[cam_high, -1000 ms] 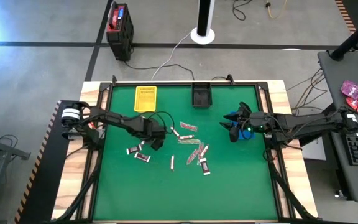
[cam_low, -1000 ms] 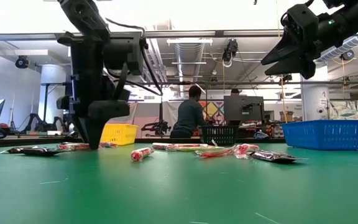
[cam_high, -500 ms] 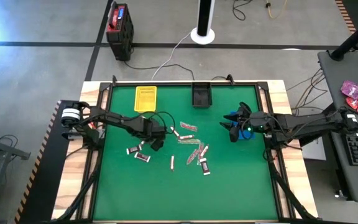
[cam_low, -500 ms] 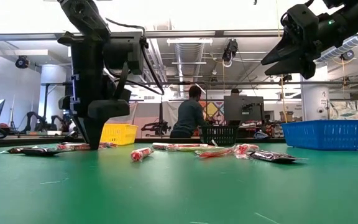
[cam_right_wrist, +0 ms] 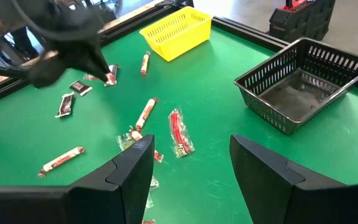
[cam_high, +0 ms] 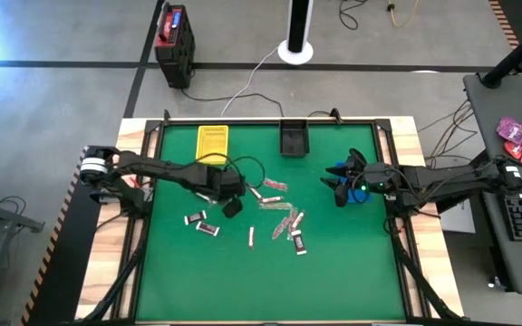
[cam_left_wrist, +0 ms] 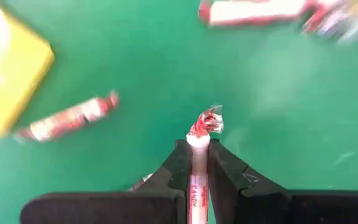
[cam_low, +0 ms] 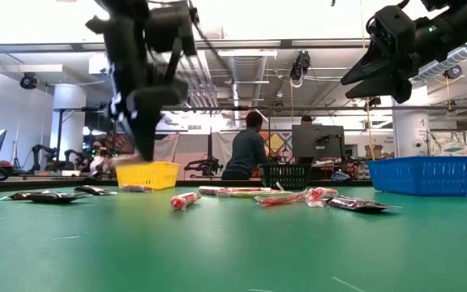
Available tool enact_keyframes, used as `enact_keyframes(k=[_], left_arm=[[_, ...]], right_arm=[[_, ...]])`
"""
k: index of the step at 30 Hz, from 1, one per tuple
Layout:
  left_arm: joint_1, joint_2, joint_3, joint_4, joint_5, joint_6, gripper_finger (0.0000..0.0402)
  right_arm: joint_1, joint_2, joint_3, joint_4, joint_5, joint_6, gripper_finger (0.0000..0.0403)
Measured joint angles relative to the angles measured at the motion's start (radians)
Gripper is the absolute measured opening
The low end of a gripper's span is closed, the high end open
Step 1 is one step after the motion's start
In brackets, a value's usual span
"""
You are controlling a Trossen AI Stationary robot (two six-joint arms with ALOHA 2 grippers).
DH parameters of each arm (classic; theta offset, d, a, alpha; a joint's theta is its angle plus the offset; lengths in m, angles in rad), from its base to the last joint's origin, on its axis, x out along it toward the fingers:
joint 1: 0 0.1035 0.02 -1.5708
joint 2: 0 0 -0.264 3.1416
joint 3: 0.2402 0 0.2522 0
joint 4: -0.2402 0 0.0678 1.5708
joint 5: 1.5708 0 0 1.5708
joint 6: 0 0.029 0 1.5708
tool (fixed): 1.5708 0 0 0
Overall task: Sort candy by brand, put in halloween buckets
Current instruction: Put the pink candy into the yellow basket
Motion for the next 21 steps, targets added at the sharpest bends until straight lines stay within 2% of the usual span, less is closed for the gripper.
enact_keyframes(k=[5, 11, 14, 17, 21], left_arm=[[0.111, -0.090, 0.063, -0.004, -0.009, 0.199, 0.0012], [0.349, -0.153, 0.097, -0.040, -0.005, 0.375, 0.0015], [0.487, -0.147, 0.090, -0.035, 0.015, 0.392, 0.0016], [0.594, -0.110, 0.088, -0.014, 0.084, 0.415, 0.0015], [0.645, -0.056, 0.094, 0.034, 0.122, 0.474, 0.0017]], right_arm=[[0.000, 0.000, 0.000, 0.000, 0.000, 0.000, 0.0203], [0.000, 0.000, 0.000, 0.000, 0.000, 0.004, 0.0203], [0.000, 0.000, 0.000, 0.001, 0.000, 0.005, 0.0203], [0.000, 0.000, 0.000, 0.001, 0.000, 0.005, 0.0203], [0.000, 0.000, 0.000, 0.001, 0.000, 0.005, 0.0203]])
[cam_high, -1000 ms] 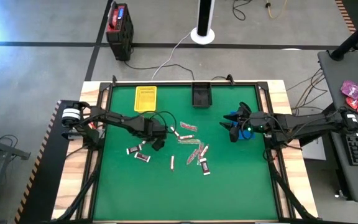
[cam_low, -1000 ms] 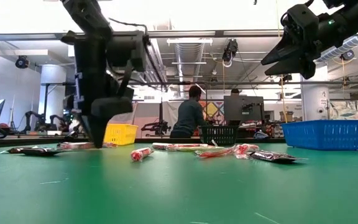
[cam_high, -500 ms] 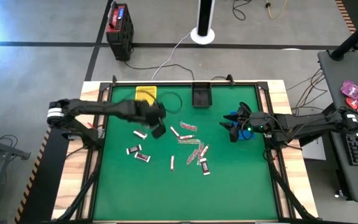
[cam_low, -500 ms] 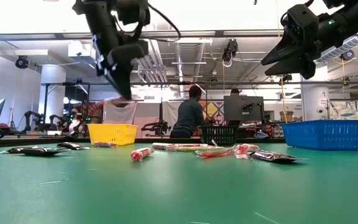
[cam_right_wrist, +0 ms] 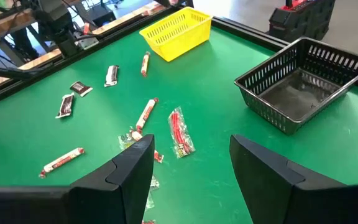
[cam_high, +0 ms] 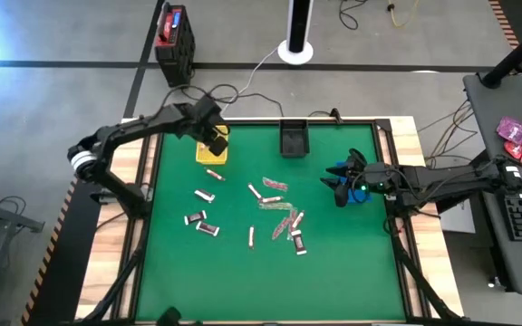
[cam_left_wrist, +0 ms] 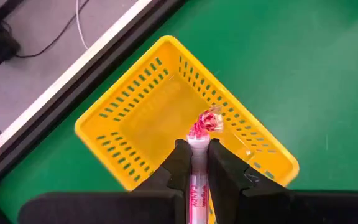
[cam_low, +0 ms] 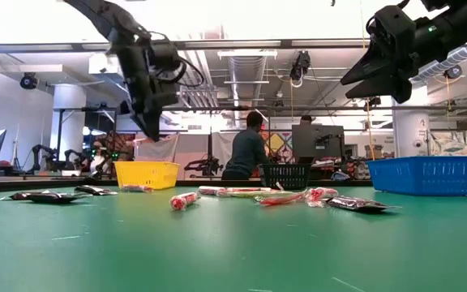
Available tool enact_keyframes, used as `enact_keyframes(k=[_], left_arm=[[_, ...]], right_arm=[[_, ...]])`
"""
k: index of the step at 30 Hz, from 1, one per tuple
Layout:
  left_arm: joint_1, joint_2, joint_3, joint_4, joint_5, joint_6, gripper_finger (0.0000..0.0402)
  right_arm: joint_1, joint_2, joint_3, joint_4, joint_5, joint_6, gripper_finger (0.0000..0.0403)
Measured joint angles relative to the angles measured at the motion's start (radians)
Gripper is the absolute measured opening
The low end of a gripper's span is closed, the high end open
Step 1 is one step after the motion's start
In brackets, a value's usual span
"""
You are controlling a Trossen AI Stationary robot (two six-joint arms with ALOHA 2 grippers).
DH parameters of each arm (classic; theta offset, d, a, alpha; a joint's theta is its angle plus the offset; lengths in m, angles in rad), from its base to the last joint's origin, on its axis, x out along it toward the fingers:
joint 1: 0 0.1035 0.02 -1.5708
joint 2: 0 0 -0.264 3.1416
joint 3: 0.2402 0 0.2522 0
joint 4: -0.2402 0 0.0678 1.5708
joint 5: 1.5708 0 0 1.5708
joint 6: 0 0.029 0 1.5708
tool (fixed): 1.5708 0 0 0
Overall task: Sort candy by brand, put in halloween buckets
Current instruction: Put the pink candy into the yellow basket, then put the brown chocolate into the blue basket
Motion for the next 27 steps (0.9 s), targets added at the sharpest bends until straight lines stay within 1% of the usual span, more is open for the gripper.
enact_keyframes(k=[5, 8, 19, 23, 27], left_arm=[[0.013, 0.053, 0.009, -0.003, 0.003, 0.018, 0.0021], [0.013, 0.075, 0.009, 0.002, 0.003, 0.018, 0.0031], [0.012, 0.089, 0.015, 0.009, -0.001, 0.025, 0.0110], [-0.013, 0.057, 0.016, 0.009, -0.004, 0.019, 0.0126], [-0.084, -0.021, 0.014, 0.013, -0.018, 0.005, 0.0129]], right_arm=[[0.000, 0.000, 0.000, 0.000, 0.000, 0.002, 0.0203], [0.000, 0.000, 0.000, 0.000, 0.000, -0.003, 0.0203], [0.000, 0.000, 0.000, 0.008, 0.000, -0.004, 0.0203], [0.000, 0.000, 0.000, 0.013, 0.001, -0.018, 0.0203], [0.000, 0.000, 0.000, 0.039, 0.010, -0.058, 0.0203]])
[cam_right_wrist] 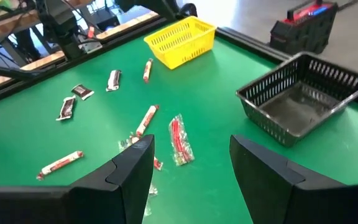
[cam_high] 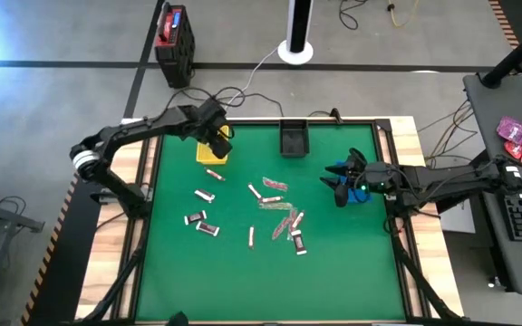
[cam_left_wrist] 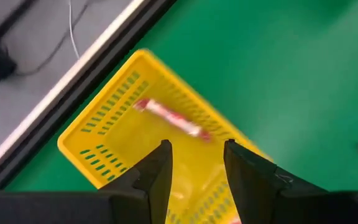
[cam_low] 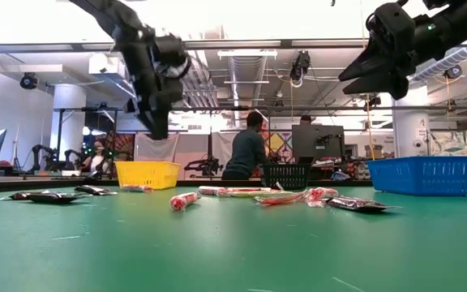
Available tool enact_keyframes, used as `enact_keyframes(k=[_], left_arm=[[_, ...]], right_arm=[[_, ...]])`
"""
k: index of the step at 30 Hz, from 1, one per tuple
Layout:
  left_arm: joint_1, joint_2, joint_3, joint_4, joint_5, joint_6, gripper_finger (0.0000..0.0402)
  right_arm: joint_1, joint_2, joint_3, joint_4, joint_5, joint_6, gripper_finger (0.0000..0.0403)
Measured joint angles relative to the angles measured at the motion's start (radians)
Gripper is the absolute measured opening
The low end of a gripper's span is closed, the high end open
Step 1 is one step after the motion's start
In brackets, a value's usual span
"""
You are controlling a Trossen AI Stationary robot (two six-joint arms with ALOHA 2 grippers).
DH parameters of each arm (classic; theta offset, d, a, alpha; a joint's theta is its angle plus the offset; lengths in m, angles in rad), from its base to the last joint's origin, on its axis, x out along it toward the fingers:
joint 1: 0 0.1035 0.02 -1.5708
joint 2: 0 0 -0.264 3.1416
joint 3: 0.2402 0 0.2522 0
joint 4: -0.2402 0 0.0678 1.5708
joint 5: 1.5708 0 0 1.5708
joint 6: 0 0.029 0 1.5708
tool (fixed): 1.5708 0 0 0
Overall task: Sort candy by brand, put in halloween buckets
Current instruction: Put the brown chocolate into the blue basket
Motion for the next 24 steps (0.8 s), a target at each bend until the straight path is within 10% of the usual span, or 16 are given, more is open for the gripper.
enact_keyframes(k=[12, 24], left_arm=[[-0.468, -0.337, -0.166, 0.253, -0.015, 0.096, 0.0130], [-0.741, -0.583, -0.502, 0.688, -0.038, 0.088, 0.0130]], right_arm=[[0.007, 0.130, 0.049, 0.092, -0.165, 0.234, 0.0203], [0.110, 0.592, 0.484, -0.396, -0.288, -0.117, 0.0203]])
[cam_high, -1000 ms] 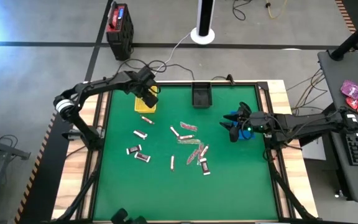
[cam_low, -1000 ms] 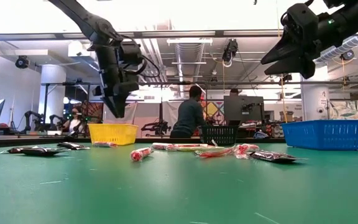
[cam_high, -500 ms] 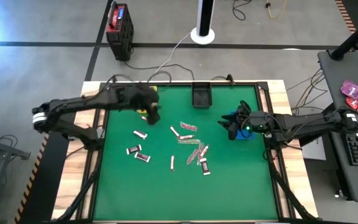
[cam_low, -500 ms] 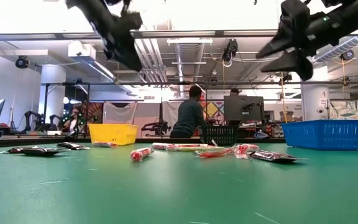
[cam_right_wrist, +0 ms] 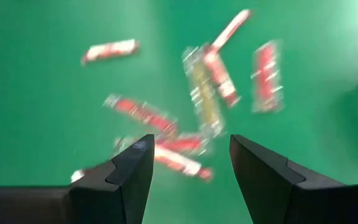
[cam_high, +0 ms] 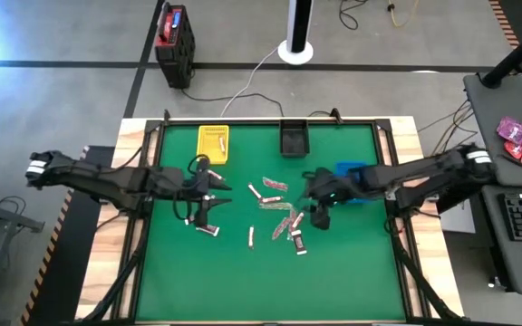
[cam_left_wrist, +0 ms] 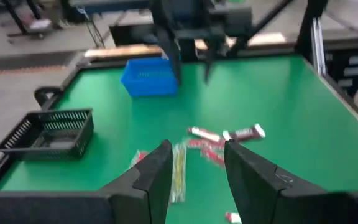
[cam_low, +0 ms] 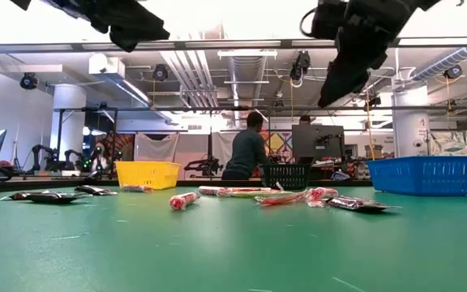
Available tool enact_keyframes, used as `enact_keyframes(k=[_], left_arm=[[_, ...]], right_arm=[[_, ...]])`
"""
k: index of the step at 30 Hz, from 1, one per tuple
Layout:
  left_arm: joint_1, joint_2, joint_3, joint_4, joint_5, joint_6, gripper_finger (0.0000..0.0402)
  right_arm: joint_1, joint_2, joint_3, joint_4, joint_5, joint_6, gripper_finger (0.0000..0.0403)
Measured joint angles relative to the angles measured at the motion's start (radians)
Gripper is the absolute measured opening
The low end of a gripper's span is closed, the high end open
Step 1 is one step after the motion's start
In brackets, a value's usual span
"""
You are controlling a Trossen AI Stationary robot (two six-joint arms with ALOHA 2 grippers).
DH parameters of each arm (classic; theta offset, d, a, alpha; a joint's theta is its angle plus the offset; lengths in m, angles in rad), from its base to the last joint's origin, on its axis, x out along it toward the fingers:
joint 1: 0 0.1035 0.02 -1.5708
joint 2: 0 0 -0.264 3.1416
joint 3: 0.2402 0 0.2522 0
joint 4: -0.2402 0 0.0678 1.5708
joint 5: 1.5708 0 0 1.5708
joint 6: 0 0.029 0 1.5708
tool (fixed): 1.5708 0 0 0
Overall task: Sort candy by brand, put in halloween buckets
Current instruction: Put the brown chocolate into the blue basket
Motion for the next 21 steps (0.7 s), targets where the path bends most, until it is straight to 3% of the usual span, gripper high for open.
enact_keyframes(k=[9, 15, 21], left_arm=[[0.001, -0.034, -0.031, 0.042, -0.125, -0.045, 0.0130], [0.002, -0.032, 0.009, -0.006, -0.180, -0.028, 0.0130], [0.002, -0.033, 0.037, -0.031, -0.181, -0.026, 0.0130]], right_arm=[[0.086, 0.294, 0.293, -0.327, 0.013, 0.570, 0.0203], [0.176, 0.468, 0.486, -0.532, 0.009, 0.737, 0.0203], [0.220, 0.546, 0.529, -0.560, -0.018, 0.824, 0.0203]])
